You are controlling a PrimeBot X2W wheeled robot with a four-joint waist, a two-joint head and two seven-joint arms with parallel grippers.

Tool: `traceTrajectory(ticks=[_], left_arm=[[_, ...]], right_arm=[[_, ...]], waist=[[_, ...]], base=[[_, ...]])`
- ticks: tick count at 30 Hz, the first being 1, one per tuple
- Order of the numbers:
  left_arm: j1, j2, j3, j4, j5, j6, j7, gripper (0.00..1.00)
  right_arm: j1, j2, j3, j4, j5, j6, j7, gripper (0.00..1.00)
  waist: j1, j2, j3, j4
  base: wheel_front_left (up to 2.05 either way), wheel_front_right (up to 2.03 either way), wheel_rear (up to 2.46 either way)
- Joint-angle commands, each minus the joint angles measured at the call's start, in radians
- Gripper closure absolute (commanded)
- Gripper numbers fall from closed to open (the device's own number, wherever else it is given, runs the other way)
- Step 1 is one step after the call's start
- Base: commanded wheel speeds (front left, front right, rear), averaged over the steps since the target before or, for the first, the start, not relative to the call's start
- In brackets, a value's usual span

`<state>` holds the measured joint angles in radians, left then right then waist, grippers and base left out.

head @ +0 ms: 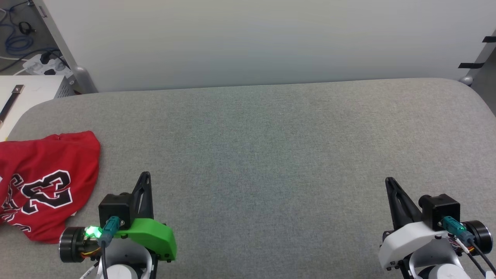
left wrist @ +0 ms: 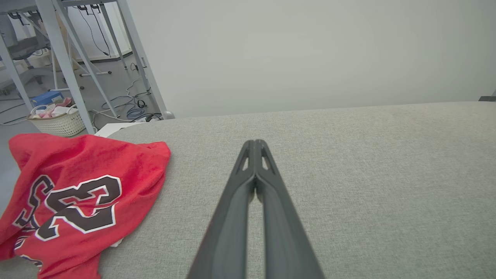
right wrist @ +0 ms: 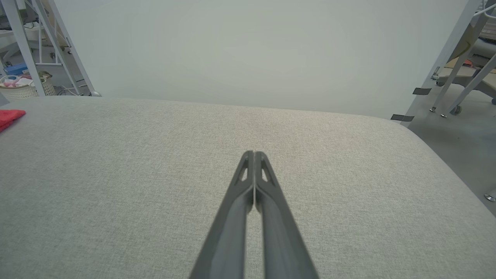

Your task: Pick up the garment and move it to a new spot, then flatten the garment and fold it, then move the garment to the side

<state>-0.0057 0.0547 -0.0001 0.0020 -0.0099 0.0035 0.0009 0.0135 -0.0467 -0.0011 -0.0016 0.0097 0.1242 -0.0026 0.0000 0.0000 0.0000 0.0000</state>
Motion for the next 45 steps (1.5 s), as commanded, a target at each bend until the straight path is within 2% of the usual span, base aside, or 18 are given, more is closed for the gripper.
traceTrajectory(ticks=[1, 6, 7, 45], left_arm=[[0.006, -0.005, 0.000, -0.002, 0.010, -0.004, -0.001, 1.00], [0.006, -0.005, 0.000, -0.002, 0.010, -0.004, -0.001, 1.00], [0.000, 0.000, 0.000, 0.000, 0.000, 0.000, 0.000, 0.00], [-0.010, -0.001, -0.023, 0.050, -0.033, -0.006, -0.081, 0.00]], right_arm=[[-0.013, -0.004, 0.001, 0.002, -0.010, 0.007, 0.003, 1.00], [-0.013, -0.004, 0.001, 0.002, -0.010, 0.007, 0.003, 1.00], [0.000, 0.000, 0.000, 0.000, 0.000, 0.000, 0.000, 0.00], [0.012, 0.000, -0.023, -0.026, 0.093, 0.002, -0.035, 0.00]], waist=[[0.0000, 0.0000, 0.000, 0.000], [0.0000, 0.0000, 0.000, 0.000], [0.0000, 0.0000, 0.000, 0.000], [0.0000, 0.0000, -0.005, 0.006]], base=[[0.00, 0.00, 0.00], [0.00, 0.00, 0.00], [0.00, 0.00, 0.00], [0.00, 0.00, 0.00]])
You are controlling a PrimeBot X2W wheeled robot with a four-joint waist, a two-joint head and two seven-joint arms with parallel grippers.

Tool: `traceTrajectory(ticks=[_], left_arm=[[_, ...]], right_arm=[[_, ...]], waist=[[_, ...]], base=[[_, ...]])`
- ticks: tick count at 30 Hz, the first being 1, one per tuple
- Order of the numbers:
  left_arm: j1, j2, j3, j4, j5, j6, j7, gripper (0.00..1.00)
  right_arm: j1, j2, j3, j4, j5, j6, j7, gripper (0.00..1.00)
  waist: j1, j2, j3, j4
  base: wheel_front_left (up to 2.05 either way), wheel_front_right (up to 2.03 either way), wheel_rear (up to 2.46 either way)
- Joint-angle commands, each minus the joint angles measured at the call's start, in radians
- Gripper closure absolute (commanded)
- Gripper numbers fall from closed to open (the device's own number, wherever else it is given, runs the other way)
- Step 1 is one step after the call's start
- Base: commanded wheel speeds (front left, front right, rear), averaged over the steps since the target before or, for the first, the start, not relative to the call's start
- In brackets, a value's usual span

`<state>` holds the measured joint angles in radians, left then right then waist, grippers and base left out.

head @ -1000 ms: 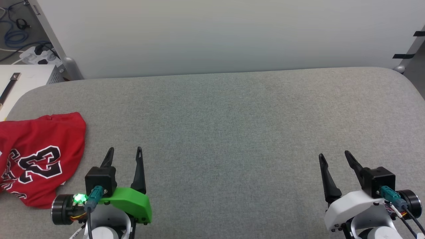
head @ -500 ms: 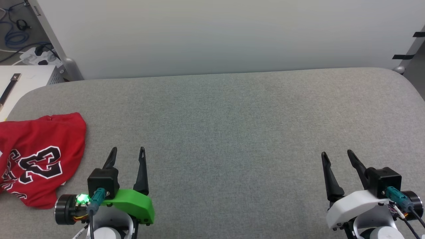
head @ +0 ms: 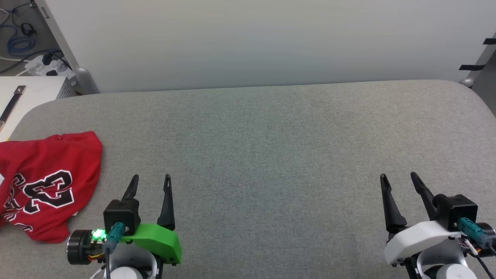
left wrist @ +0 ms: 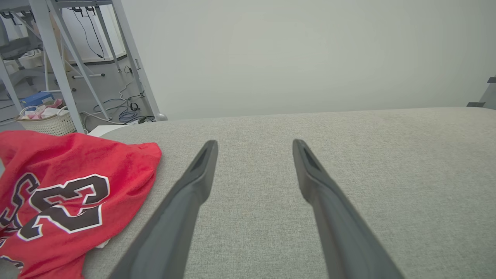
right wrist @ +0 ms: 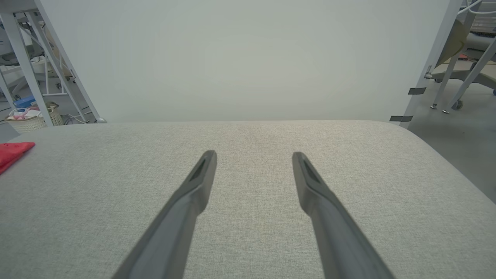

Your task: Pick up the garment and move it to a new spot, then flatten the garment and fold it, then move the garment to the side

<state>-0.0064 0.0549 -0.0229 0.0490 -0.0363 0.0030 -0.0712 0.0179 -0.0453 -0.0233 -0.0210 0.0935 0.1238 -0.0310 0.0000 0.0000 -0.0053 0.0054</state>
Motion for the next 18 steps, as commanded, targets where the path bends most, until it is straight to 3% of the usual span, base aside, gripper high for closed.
traceTrajectory(ticks=[1, 18], left_arm=[[-0.010, -0.001, 0.000, 0.005, -0.007, -0.006, -0.011, 0.00], [-0.023, -0.002, 0.017, 0.024, -0.015, -0.004, -0.046, 0.00]], right_arm=[[0.008, -0.002, -0.002, -0.009, 0.009, 0.002, -0.006, 0.00], [0.006, -0.002, 0.016, -0.049, -0.020, 0.003, 0.002, 0.00]], waist=[[0.0000, 0.0000, 0.000, 0.001], [0.0000, 0.0000, 0.006, 0.053]], base=[[0.00, 0.00, 0.00], [0.00, 0.00, 0.00]])
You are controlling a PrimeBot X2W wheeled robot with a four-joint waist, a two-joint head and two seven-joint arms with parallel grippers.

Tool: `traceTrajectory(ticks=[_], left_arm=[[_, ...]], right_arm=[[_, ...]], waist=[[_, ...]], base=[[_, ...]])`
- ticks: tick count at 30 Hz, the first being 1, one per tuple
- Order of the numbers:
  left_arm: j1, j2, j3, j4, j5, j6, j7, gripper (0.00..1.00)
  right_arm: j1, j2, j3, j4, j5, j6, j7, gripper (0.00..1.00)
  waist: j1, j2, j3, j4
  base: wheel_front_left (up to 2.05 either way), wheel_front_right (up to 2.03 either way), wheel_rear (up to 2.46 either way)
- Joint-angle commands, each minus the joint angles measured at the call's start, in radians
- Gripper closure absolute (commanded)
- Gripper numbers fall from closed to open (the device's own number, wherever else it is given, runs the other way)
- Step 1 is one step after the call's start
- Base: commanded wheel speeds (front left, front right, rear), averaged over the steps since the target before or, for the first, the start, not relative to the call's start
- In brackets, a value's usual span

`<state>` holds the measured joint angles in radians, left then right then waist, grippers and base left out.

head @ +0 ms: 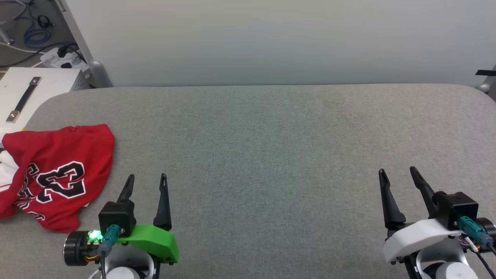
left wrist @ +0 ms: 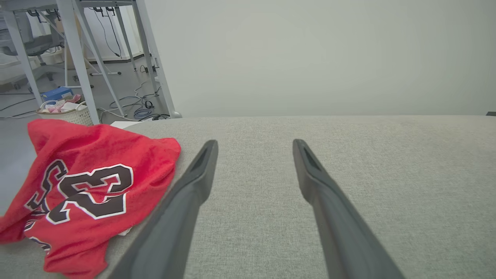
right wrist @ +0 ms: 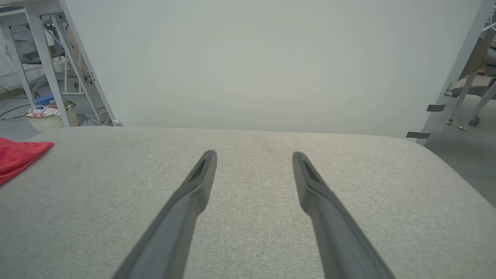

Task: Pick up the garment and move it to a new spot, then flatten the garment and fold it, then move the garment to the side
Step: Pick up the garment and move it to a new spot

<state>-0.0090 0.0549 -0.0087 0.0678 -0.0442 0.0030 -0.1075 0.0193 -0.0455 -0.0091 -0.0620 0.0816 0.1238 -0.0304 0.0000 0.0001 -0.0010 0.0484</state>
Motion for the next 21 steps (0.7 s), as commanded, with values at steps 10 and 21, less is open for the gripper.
traceTrajectory(ticks=[10, 21], left_arm=[[-0.032, -0.001, 0.020, 0.013, -0.017, -0.008, -0.030, 0.00], [-0.044, -0.002, 0.034, 0.032, -0.040, -0.019, -0.053, 0.00]], right_arm=[[0.001, -0.002, 0.020, -0.028, -0.015, 0.004, 0.002, 0.00], [-0.009, -0.003, 0.056, -0.040, -0.021, 0.004, 0.005, 0.00]], waist=[[0.0000, -0.0001, 0.011, 0.098], [0.0000, -0.0001, 0.016, 0.219]], base=[[0.00, 0.00, 0.00], [0.00, 0.00, 0.00]])
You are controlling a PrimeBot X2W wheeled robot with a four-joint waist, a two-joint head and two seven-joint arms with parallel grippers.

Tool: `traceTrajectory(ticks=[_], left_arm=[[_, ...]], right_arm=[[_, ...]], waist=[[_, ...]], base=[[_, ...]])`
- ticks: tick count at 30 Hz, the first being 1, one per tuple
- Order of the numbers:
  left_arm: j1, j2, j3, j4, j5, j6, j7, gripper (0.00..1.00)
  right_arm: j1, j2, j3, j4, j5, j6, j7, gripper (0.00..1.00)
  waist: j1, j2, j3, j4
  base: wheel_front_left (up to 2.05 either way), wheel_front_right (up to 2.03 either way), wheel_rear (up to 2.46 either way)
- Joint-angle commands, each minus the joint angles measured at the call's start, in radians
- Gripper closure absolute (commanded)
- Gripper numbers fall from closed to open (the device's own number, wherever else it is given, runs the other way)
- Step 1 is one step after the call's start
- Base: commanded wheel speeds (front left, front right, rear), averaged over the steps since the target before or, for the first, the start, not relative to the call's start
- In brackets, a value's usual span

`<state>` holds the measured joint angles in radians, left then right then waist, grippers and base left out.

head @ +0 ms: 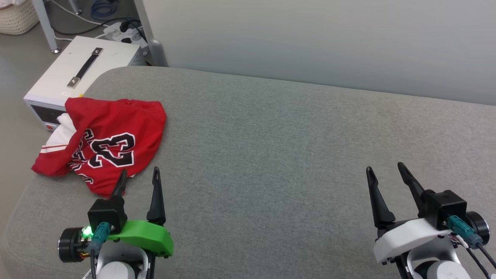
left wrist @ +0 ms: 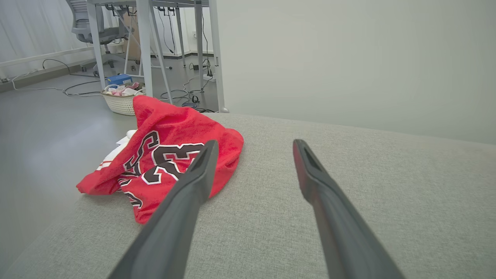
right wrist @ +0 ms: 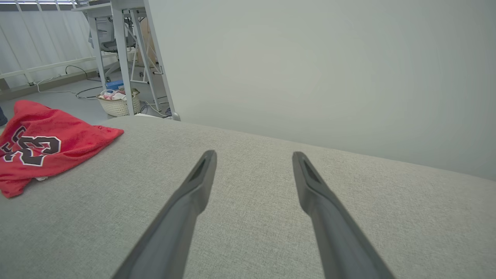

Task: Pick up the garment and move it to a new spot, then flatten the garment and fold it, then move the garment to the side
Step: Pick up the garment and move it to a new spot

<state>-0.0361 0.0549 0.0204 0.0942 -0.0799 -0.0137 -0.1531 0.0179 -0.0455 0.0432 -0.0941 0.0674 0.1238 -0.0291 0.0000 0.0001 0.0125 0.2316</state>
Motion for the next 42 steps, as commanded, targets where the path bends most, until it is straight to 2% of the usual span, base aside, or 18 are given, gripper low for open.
traceTrajectory(ticks=[1, 18, 33, 42], left_arm=[[-0.017, -0.002, 0.006, 0.007, -0.006, -0.003, -0.010, 0.00], [0.003, -0.002, 0.045, 0.018, -0.023, -0.002, -0.047, 0.00], [-0.012, -0.002, 0.057, 0.045, -0.023, -0.005, -0.078, 0.00], [-0.093, 0.014, 0.064, 0.097, -0.028, -0.017, -0.097, 0.00]], right_arm=[[-0.008, -0.003, 0.006, -0.009, -0.007, 0.004, 0.003, 0.00], [-0.013, -0.004, 0.058, -0.034, 0.008, 0.005, -0.009, 0.00], [-0.017, -0.004, 0.075, -0.047, 0.023, 0.006, -0.017, 0.00], [-0.040, -0.005, 0.083, -0.083, 0.016, 0.007, -0.003, 0.00]], waist=[[0.0000, -0.0001, 0.002, 0.045], [0.0000, -0.0001, -0.012, 0.202], [0.0000, -0.0001, -0.002, 0.254], [0.0000, -0.0001, 0.043, 0.257]], base=[[0.00, 0.00, 0.00], [0.00, 0.00, 0.00], [0.00, 0.00, 0.00], [0.00, 0.00, 0.00]])
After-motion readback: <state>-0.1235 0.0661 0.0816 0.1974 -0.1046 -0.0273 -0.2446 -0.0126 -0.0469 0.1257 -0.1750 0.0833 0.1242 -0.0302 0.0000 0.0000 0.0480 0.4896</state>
